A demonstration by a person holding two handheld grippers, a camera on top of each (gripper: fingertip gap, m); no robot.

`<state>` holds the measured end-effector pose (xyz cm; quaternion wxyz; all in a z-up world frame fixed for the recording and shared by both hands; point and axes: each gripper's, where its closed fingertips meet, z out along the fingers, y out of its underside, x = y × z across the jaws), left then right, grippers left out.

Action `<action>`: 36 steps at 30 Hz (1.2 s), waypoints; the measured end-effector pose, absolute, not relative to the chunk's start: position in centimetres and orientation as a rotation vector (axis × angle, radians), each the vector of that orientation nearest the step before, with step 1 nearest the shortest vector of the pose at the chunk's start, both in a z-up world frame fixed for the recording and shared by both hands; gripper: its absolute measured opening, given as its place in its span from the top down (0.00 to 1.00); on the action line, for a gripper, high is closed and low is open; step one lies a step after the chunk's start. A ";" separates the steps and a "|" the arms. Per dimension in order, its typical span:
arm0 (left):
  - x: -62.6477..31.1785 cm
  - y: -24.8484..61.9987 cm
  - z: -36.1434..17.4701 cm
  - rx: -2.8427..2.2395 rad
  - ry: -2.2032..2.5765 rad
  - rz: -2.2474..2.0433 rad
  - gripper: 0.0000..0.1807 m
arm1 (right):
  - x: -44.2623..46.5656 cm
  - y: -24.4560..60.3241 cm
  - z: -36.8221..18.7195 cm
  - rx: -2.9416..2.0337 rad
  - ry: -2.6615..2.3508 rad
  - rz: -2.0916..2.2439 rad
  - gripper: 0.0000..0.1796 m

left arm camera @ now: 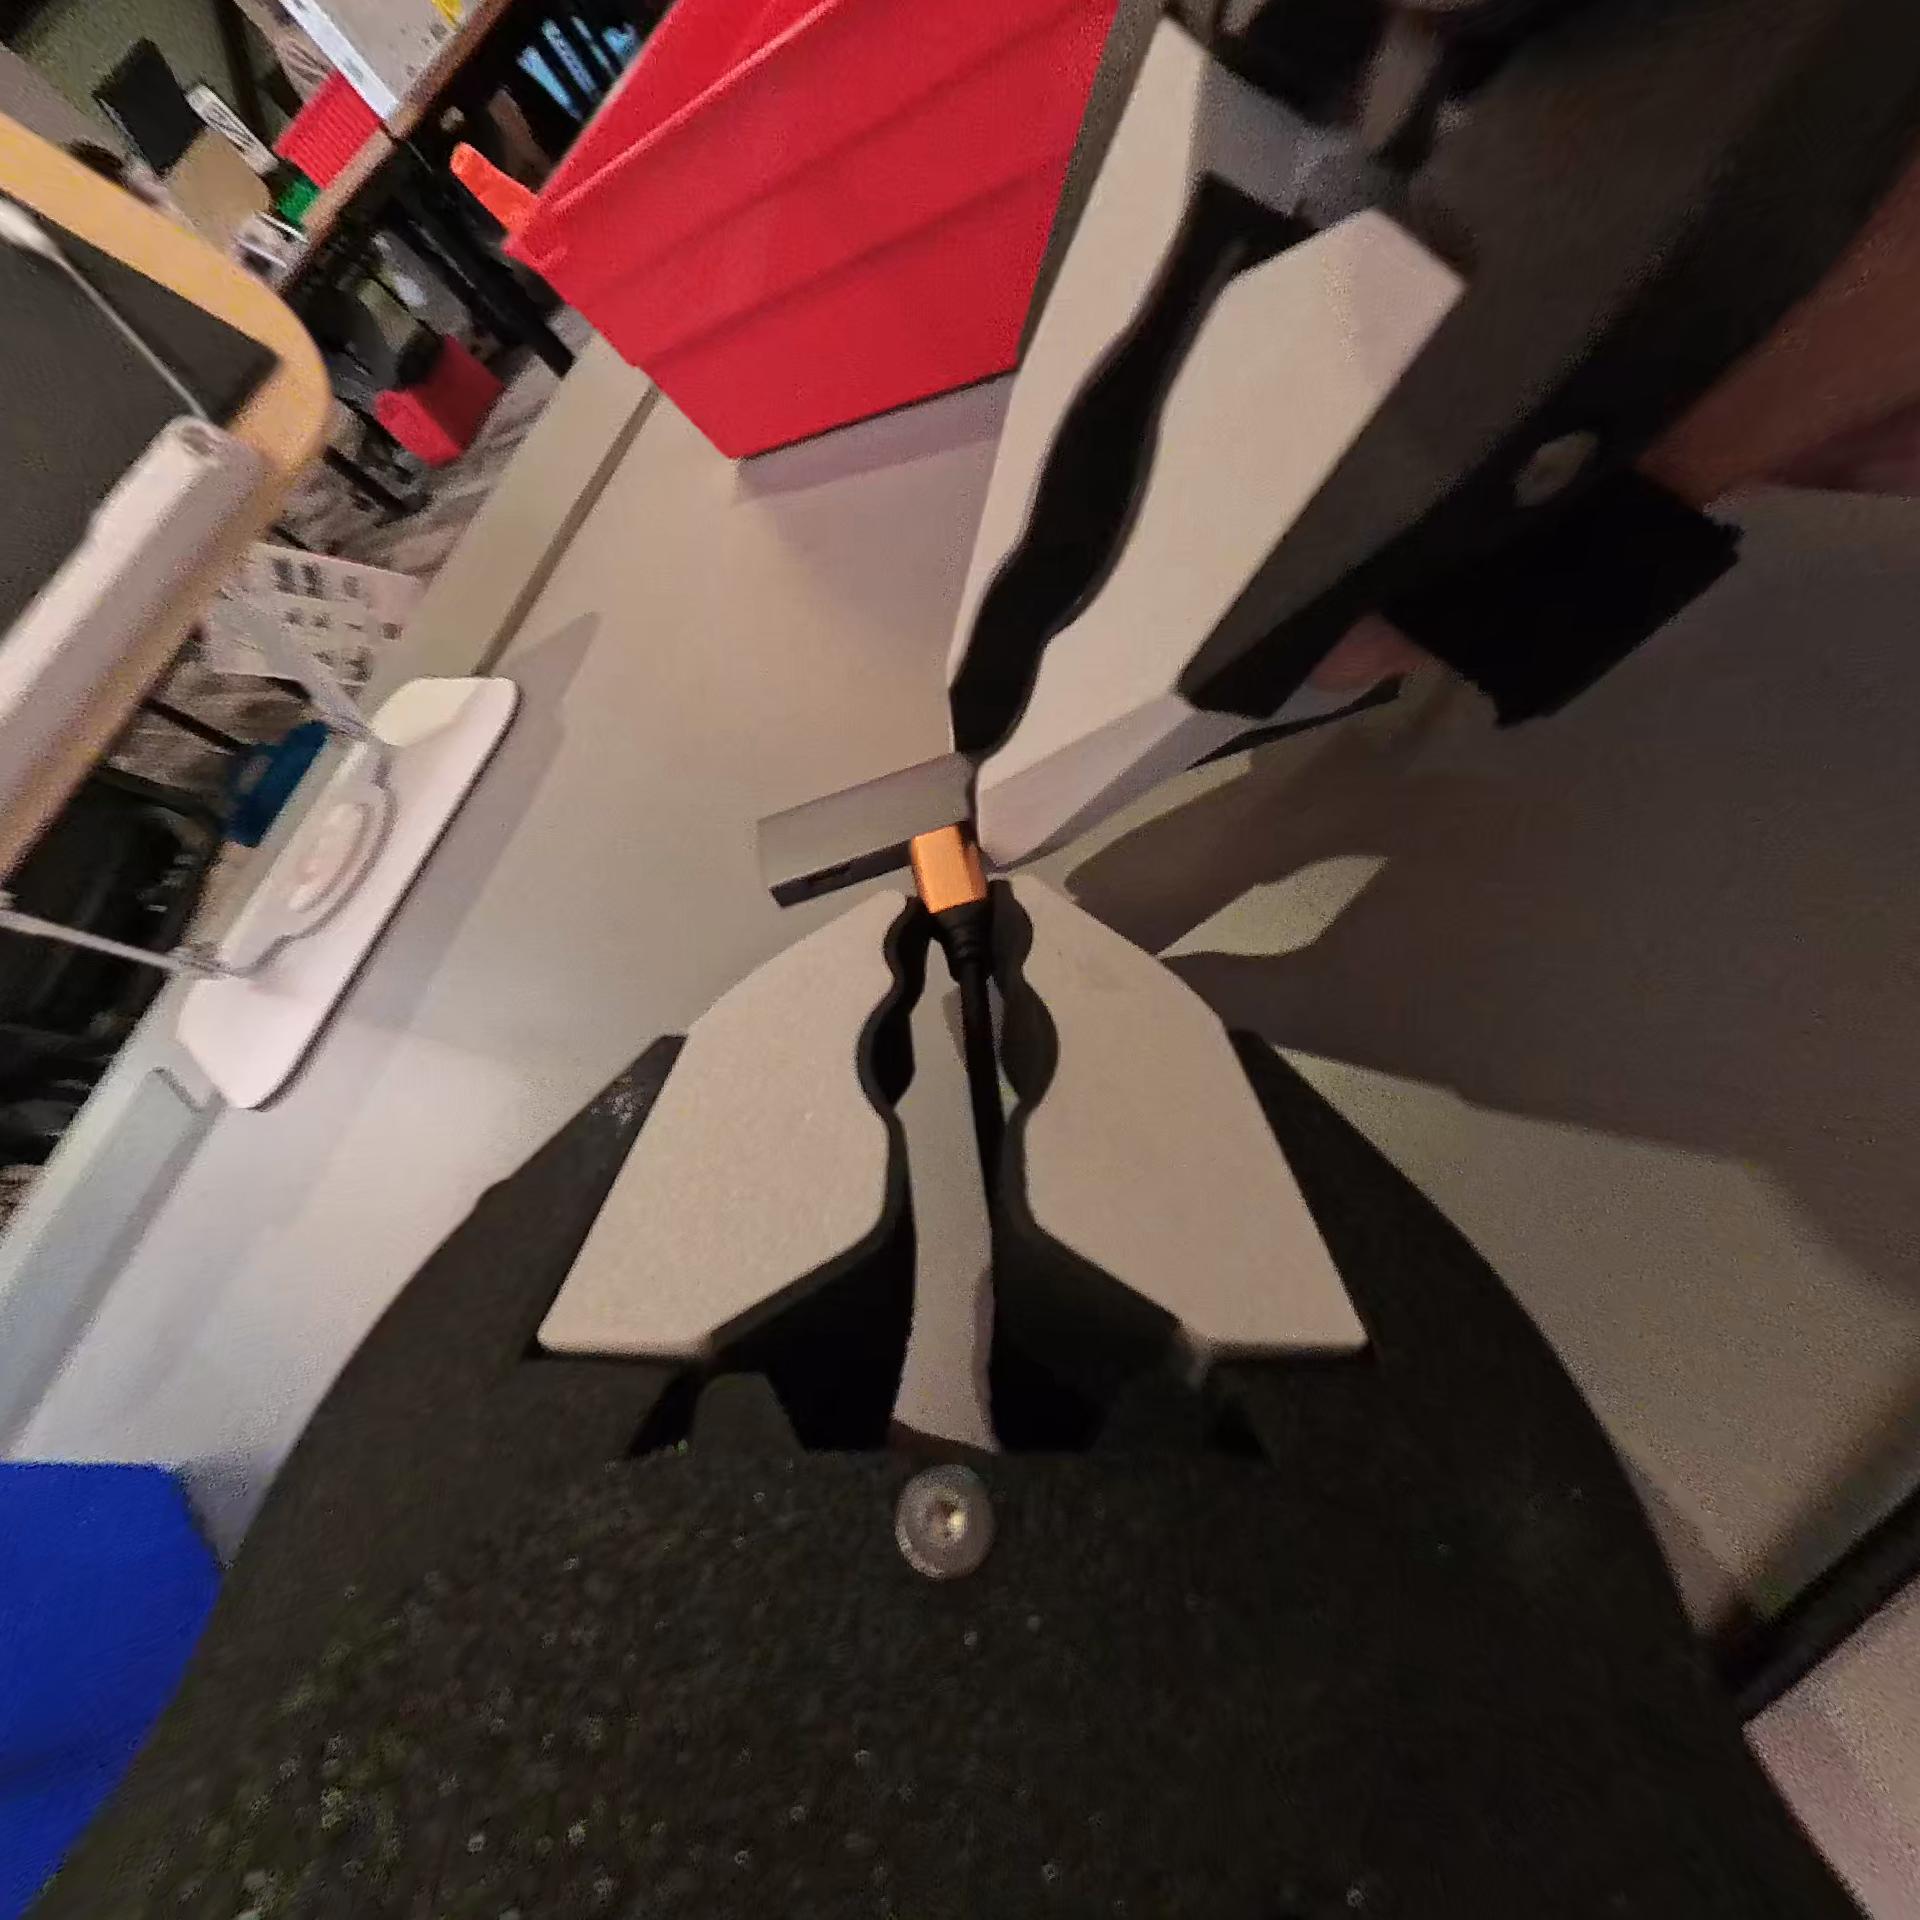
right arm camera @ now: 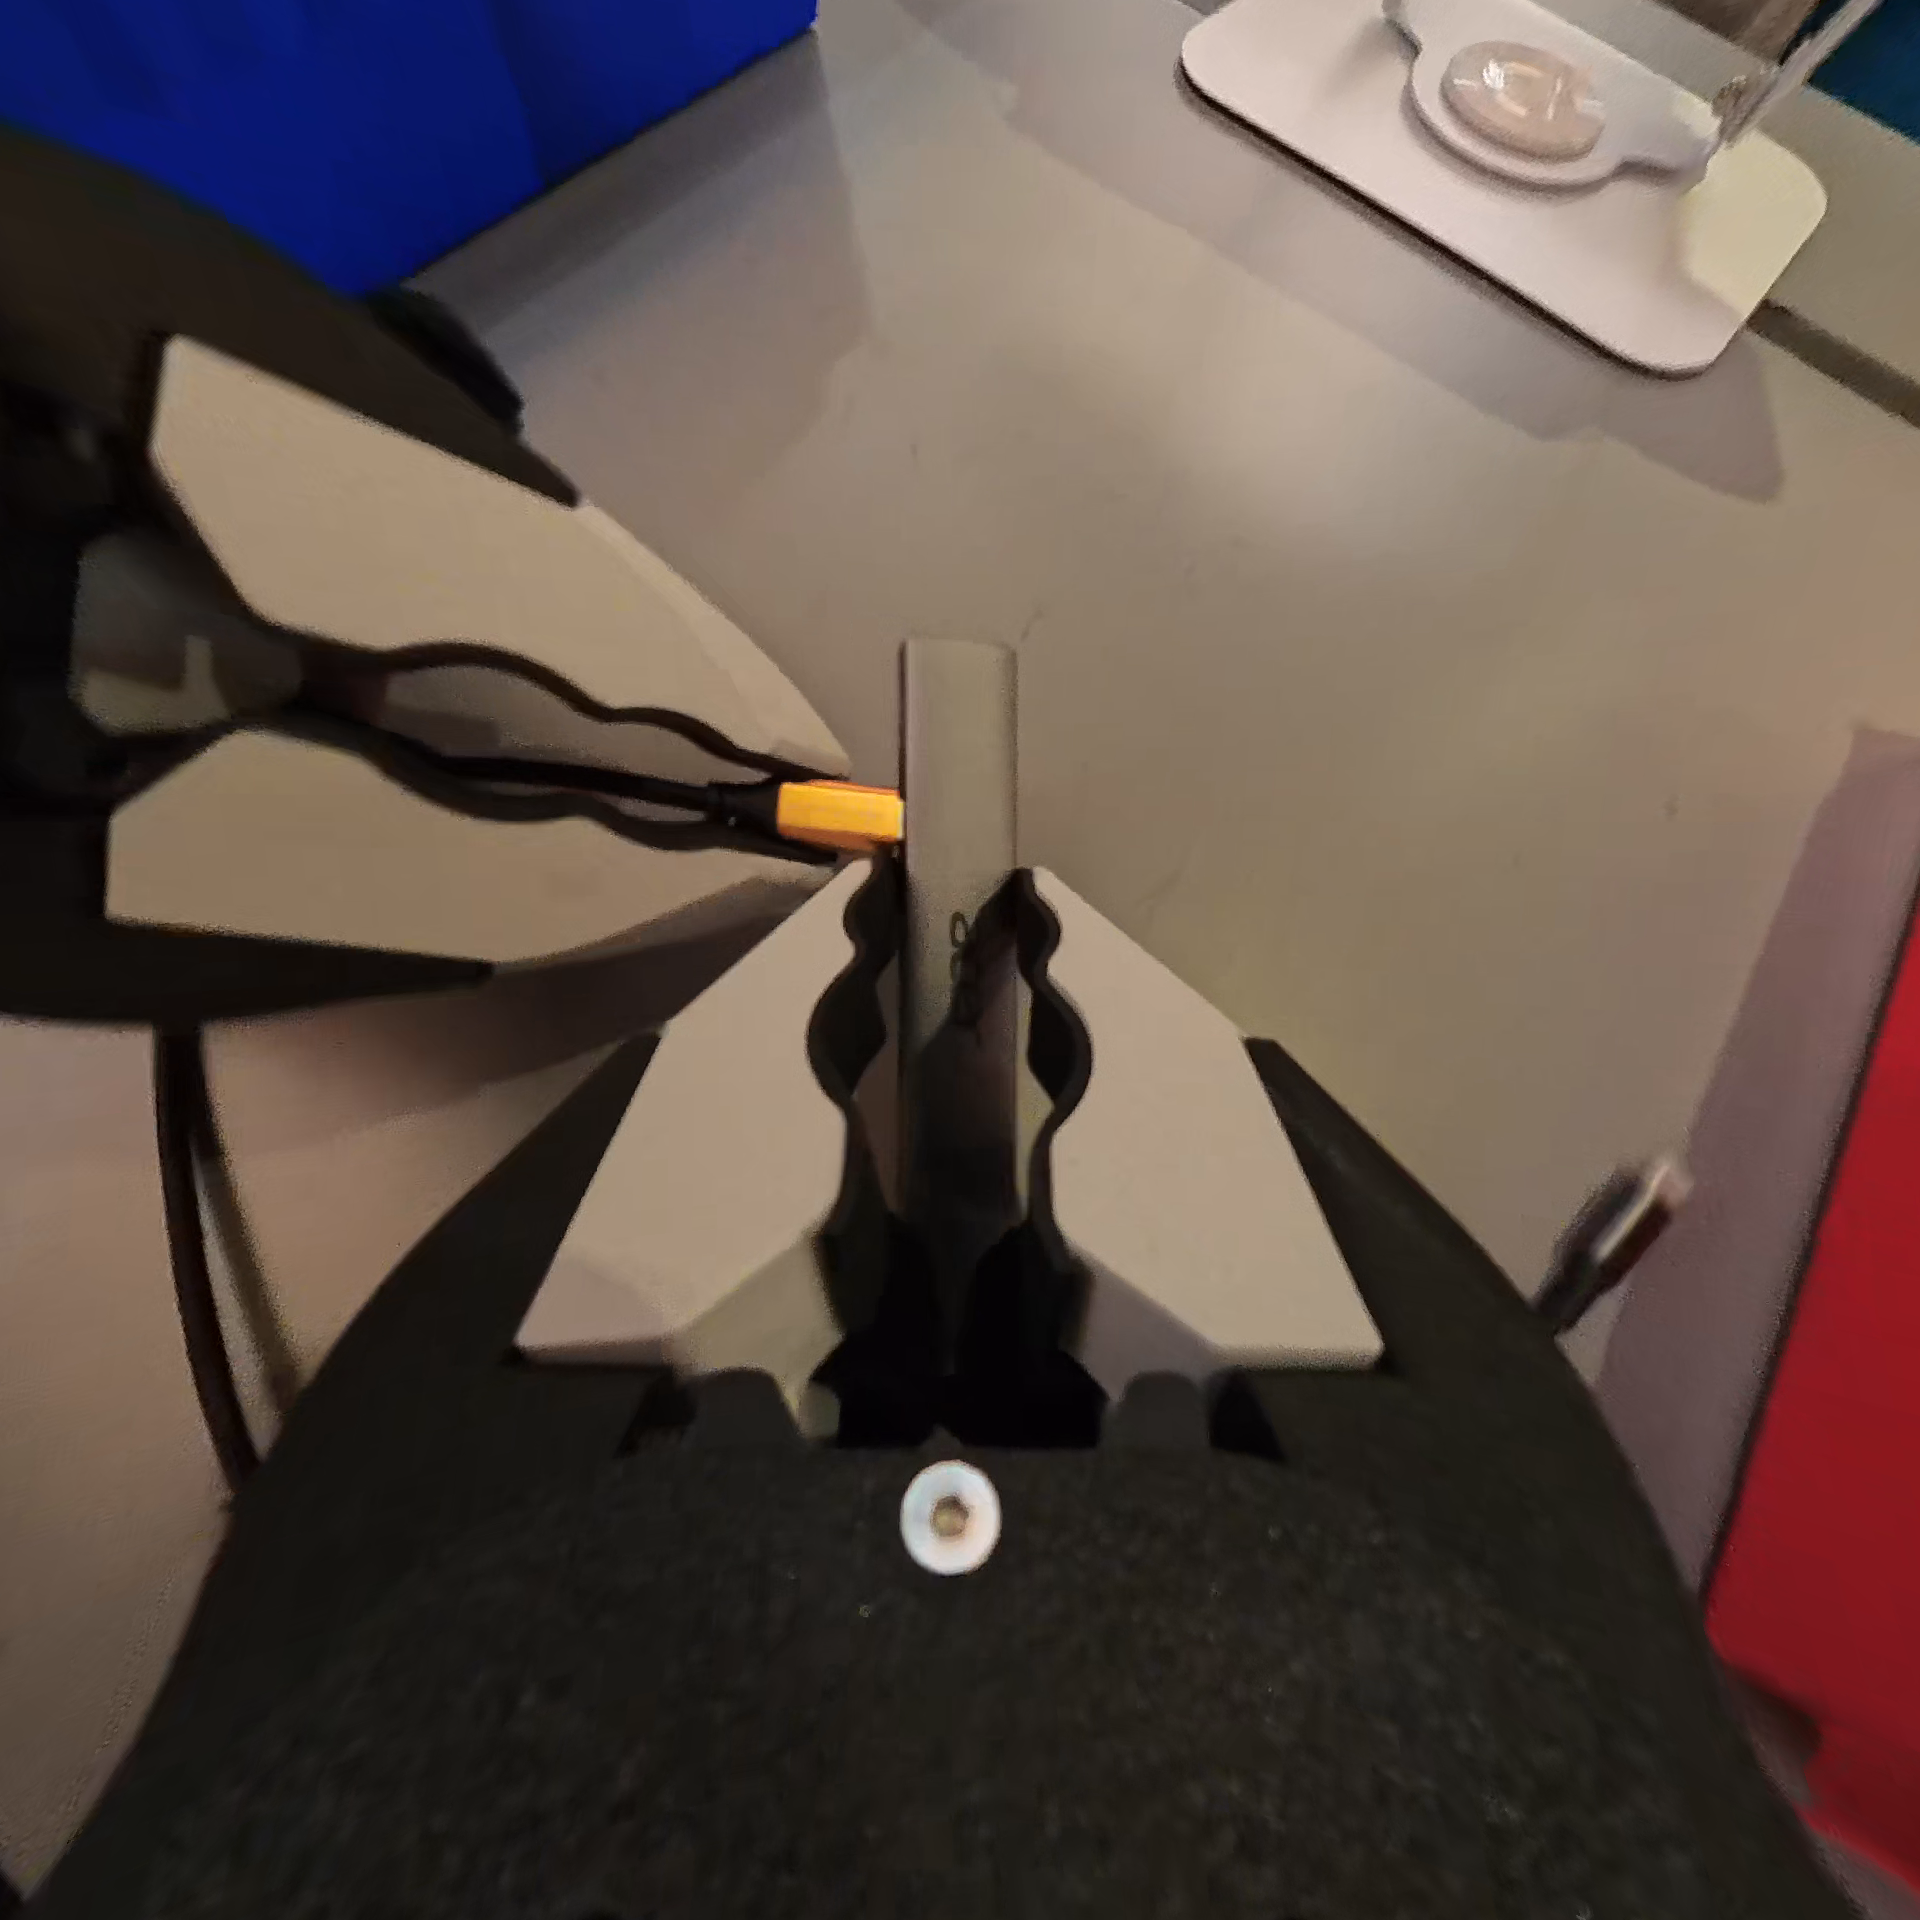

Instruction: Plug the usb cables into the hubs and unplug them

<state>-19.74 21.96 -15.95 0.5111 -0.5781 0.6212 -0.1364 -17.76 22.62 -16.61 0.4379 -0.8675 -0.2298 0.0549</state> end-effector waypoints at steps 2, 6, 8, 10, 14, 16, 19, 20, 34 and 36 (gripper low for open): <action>-20.0 22.5 -16.1 -1.416 1.488 -0.349 0.93 | -17.8 22.4 -16.4 -2.111 -0.642 0.087 0.88; -20.7 23.8 -15.6 -1.424 1.447 -0.365 0.93 | -17.7 21.3 -15.9 -2.026 -0.726 0.060 0.77; -20.7 23.8 -15.1 -1.400 1.434 -0.379 0.93 | -17.4 21.0 -15.9 -2.028 -0.695 0.123 0.71; -20.5 23.3 -14.4 -1.348 1.431 -0.379 0.93 | -17.3 21.0 -15.8 -2.035 -0.635 0.202 0.68; -19.5 21.1 -12.4 -1.189 1.425 -0.411 0.93 | -18.2 21.9 -15.8 -2.041 -0.603 0.291 0.76; -19.4 20.4 -11.8 -1.136 1.412 -0.411 0.93 | -18.0 22.0 -15.3 -2.019 -0.619 0.288 0.91; -19.6 18.6 -10.9 -1.111 1.424 -0.682 0.91 | -17.8 21.3 -15.5 -2.030 -0.675 0.391 0.91; -19.9 18.0 -10.2 -1.122 1.404 -0.840 0.89 | -17.4 21.1 -15.3 -2.036 -0.655 0.447 0.91; -20.6 16.5 -6.8 -1.256 1.171 -1.741 0.82 | -23.1 15.8 -12.2 -1.802 -0.939 1.136 0.91; -20.6 16.7 -7.2 -1.264 1.188 -1.659 0.87 | -23.2 16.0 -12.6 -1.815 -0.940 1.110 0.91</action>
